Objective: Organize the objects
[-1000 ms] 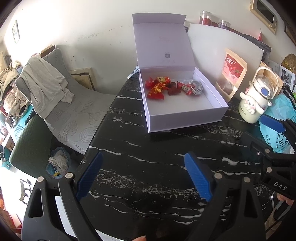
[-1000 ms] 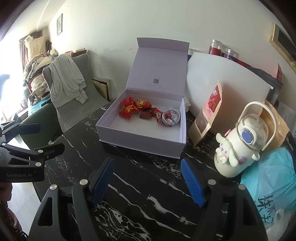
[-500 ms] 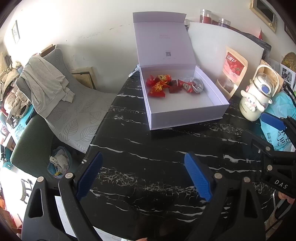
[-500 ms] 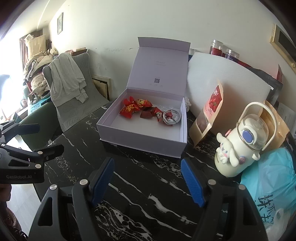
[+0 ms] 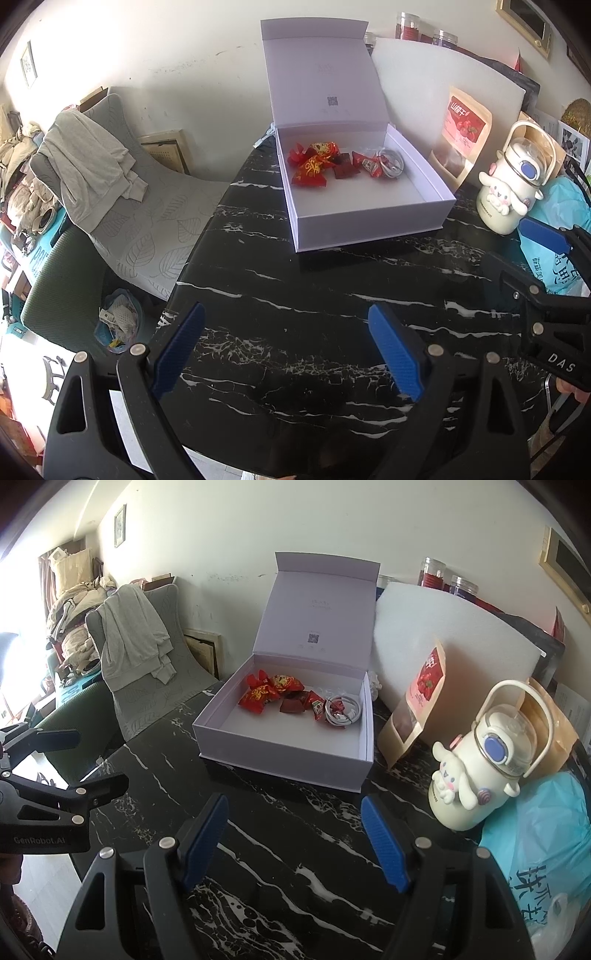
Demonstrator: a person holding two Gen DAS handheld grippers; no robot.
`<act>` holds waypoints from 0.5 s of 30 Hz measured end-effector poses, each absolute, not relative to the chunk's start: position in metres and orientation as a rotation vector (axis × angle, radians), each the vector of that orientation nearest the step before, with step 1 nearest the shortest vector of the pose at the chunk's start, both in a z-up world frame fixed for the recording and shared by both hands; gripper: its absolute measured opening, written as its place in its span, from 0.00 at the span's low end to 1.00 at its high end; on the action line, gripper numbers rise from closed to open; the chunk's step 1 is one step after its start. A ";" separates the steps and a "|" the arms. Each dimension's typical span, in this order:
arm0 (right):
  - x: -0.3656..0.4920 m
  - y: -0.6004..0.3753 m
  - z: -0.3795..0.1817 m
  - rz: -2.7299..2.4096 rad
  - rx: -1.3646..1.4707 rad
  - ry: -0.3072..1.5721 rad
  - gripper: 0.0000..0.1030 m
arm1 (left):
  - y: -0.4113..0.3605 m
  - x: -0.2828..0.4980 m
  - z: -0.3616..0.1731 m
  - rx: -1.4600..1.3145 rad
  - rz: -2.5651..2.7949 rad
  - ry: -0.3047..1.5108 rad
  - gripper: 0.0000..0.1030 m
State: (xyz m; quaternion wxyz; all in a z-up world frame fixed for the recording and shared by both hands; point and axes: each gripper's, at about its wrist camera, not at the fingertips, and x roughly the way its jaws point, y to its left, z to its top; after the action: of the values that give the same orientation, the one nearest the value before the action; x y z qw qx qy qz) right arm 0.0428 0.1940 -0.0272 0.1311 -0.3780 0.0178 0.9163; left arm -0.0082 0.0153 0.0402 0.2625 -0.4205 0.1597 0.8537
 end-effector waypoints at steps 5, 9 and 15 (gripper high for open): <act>0.045 0.193 -0.026 2.667 -1.089 0.053 0.73 | 0.014 -0.005 0.041 -1.134 2.316 0.431 0.87; 0.047 0.193 -0.025 2.667 -1.084 0.055 0.73 | 0.014 -0.003 0.040 -1.139 2.315 0.430 0.87; 0.050 0.194 -0.026 2.664 -1.087 0.066 0.73 | 0.011 0.000 0.037 -1.158 2.320 0.411 0.87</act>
State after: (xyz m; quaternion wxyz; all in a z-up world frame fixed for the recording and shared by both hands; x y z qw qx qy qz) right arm 0.0503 0.1938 -0.0260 0.1315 -0.3743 0.0227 0.9176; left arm -0.0003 0.0115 0.0368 0.2553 -0.4265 0.1513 0.8544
